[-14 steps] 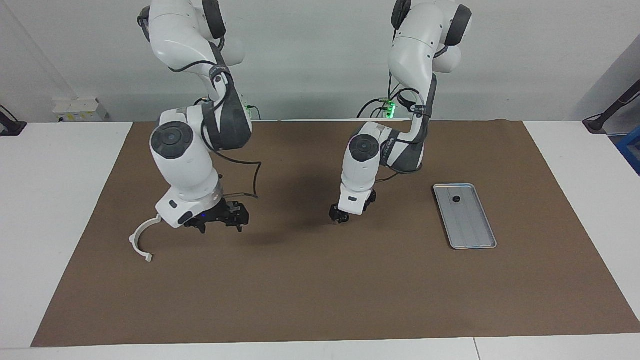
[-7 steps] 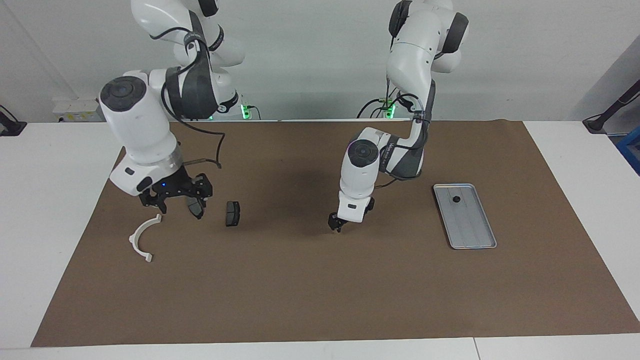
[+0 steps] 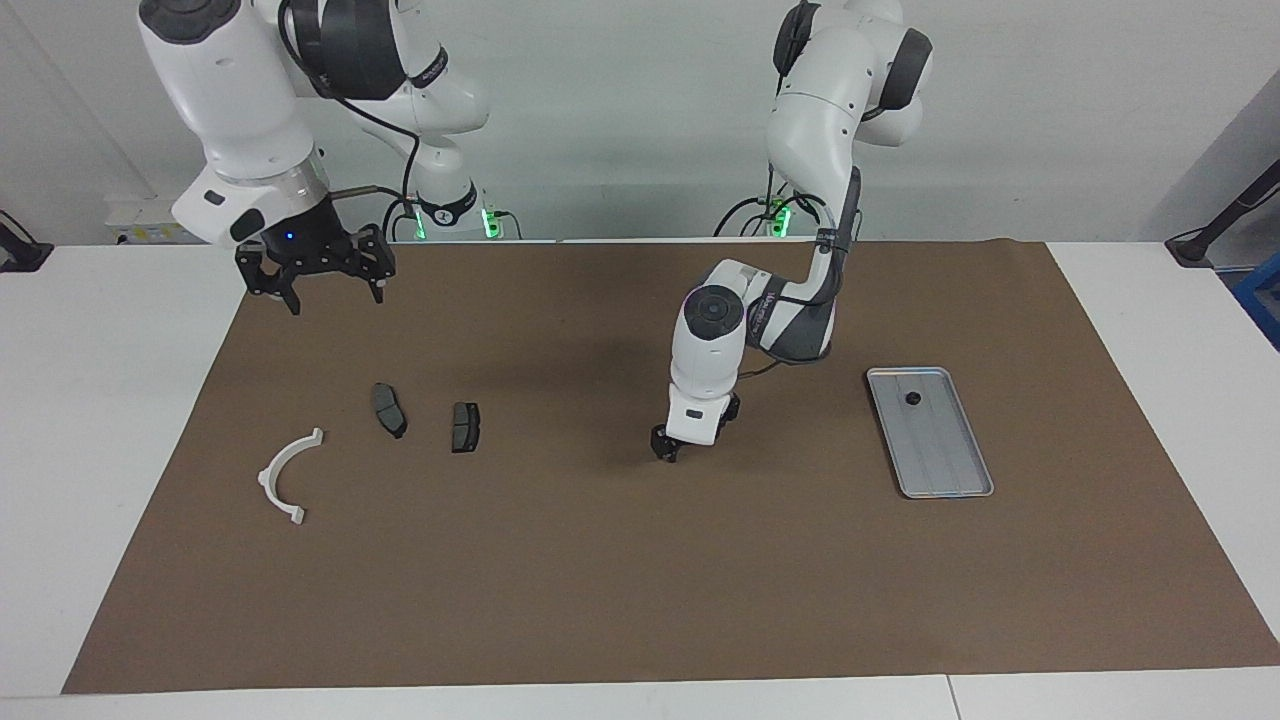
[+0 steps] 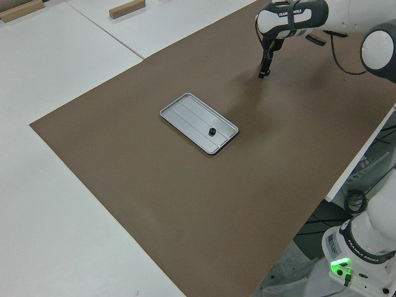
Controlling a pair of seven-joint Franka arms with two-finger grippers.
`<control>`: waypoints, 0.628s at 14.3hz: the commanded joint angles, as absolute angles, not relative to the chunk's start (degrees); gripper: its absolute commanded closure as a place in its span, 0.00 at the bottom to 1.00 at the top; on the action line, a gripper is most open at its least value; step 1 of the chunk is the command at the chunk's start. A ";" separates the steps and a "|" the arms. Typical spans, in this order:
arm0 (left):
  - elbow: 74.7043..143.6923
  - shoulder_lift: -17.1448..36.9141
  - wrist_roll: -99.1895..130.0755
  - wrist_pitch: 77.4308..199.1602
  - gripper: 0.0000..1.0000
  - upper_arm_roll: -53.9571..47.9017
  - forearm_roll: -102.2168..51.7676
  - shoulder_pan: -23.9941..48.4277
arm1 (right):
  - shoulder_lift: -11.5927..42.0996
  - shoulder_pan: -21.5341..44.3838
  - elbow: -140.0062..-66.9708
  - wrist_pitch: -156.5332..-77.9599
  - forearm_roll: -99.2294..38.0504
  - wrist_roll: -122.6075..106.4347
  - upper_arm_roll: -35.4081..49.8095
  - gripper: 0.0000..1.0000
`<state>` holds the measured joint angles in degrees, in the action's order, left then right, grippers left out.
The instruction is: Pick bearing gear from pile to tray
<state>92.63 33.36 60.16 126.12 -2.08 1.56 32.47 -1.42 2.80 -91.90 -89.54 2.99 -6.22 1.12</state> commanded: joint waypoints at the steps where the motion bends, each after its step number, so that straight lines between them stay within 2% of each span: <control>1: 93.78 32.61 61.87 125.60 0.14 -1.32 2.64 33.40 | -3.16 2.73 -91.94 -87.11 0.63 -3.17 1.23 0.00; 3: 94.48 32.26 62.14 125.77 0.15 -1.32 2.64 33.92 | -3.08 2.46 -91.76 -87.01 0.44 -3.25 1.23 0.00; 4: 94.57 32.26 62.14 125.60 0.19 -1.32 2.64 34.01 | -2.73 2.55 -91.76 -87.36 0.53 -3.25 1.23 0.00; 7: 95.45 31.91 62.49 125.60 0.38 -1.32 2.64 34.01 | -2.55 2.11 -91.76 -87.01 0.70 -3.25 1.23 0.00; 9: 96.06 31.73 62.49 125.60 0.54 -1.32 2.64 34.01 | -2.64 2.02 -91.76 -86.66 0.62 -3.25 1.23 0.00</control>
